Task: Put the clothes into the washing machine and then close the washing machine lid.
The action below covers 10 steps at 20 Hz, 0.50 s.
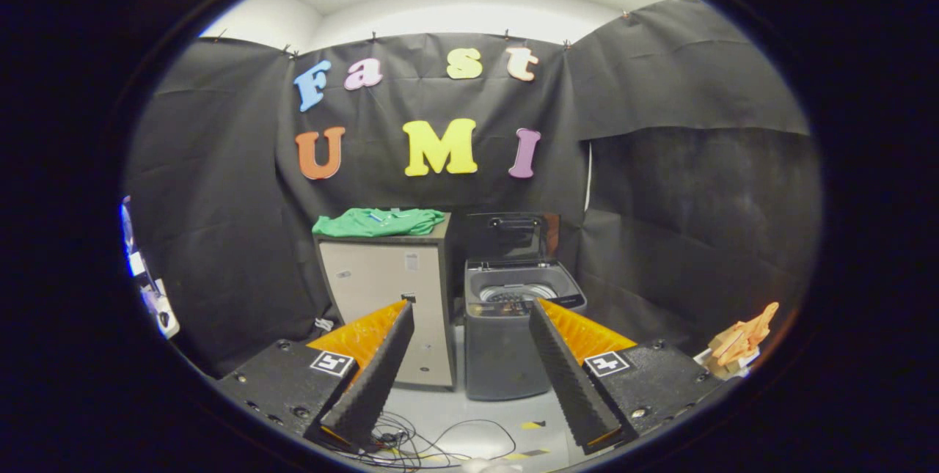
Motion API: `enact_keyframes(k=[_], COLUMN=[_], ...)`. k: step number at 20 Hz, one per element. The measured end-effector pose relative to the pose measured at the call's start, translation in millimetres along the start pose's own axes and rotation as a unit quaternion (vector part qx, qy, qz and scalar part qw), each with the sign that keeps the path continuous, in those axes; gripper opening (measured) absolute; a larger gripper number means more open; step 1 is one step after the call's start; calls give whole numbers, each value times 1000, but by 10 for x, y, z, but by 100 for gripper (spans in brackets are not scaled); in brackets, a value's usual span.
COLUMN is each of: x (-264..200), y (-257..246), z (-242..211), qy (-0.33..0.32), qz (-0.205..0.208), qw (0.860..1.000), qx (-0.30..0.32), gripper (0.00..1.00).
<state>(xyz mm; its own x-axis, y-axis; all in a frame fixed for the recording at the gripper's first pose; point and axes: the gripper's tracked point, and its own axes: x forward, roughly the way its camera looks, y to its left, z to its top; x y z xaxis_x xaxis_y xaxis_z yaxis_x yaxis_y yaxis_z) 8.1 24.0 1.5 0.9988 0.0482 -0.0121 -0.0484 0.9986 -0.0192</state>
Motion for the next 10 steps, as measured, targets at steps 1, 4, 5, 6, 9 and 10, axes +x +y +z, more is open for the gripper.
enact_keyframes(k=[1,4,5,6,9,10], x=[6,52,88,110,264,349], y=[19,50,61,81,103,125], z=[18,39,55,69,221,314], qy=[-1,-1,0,1,-4,-9], qz=[2,4,5,5,4,5], qw=[1000,1000,1000,1000,1000,1000], qx=[-2,-2,0,1,-2,1], gripper=[99,99,99,99,99,99])
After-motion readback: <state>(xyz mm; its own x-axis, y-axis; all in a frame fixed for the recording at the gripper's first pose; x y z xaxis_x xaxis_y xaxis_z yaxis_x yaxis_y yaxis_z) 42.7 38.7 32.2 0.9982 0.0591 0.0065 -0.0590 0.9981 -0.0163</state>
